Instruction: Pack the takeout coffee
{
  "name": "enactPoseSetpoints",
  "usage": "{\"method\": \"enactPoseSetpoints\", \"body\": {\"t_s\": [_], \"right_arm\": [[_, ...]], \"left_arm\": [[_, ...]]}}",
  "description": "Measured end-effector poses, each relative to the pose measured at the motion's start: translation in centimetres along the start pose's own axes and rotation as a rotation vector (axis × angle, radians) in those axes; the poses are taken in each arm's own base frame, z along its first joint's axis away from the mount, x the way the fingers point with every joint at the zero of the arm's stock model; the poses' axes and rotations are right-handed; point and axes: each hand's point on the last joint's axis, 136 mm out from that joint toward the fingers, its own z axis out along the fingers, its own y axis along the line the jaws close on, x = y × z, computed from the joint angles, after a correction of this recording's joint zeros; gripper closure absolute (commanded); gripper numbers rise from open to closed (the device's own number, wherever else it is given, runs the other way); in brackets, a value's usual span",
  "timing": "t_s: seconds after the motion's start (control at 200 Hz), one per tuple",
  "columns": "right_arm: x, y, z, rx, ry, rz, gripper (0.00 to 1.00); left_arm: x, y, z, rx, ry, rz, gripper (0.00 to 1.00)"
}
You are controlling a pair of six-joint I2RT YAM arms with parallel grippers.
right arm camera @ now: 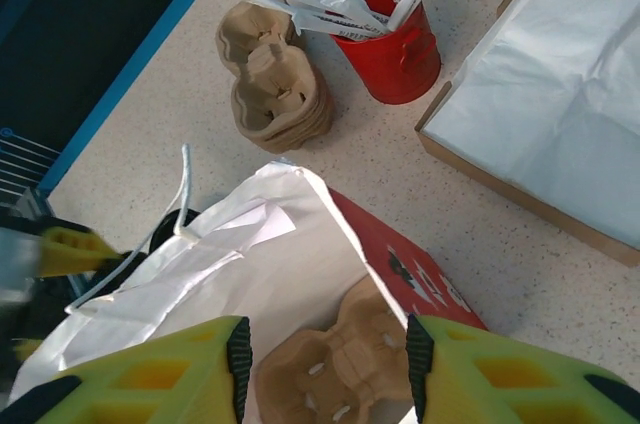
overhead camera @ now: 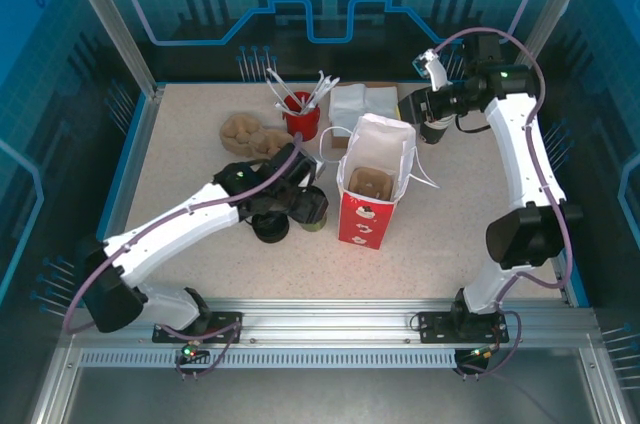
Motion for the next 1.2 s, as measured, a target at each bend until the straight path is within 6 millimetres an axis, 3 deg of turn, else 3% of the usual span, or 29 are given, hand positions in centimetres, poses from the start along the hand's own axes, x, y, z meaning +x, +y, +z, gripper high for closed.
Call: {"method": "enactPoseSetpoints", "body": {"t_s": [0.26,0.635,0.765,1.015,1.201], "right_arm": [[1.2,-1.1,1.5,0.0,0.07,-0.034,0.51],[2.8,-2.8,5.4,0.001,0.211,-0.063,0.52],[3.1,-2.9,6.1,-0.008,0.228,-0.067,0.59],[2.9,-1.7,6.8,-0.027,0.234,-0.104,0.88],[2.8,-1.4,7.3,-0.032,0.215,-0.096,0.92]], "left_arm": [[-3.6,-1.4,-9.1,0.051,-0.131,0.006,0.35],[-5.0,-2.0,-16.7,0.089,-0.187,0.01,0.35],[-5.7,-2.5,-18.3,0.111,-0.209,0.017,0.35],[-7.1,-3.8,-18.9,0.139,-0.213,0.034,0.35],[-8.3,-5.1,-19.0,0.158,-0.222,0.062,0.35]]}}
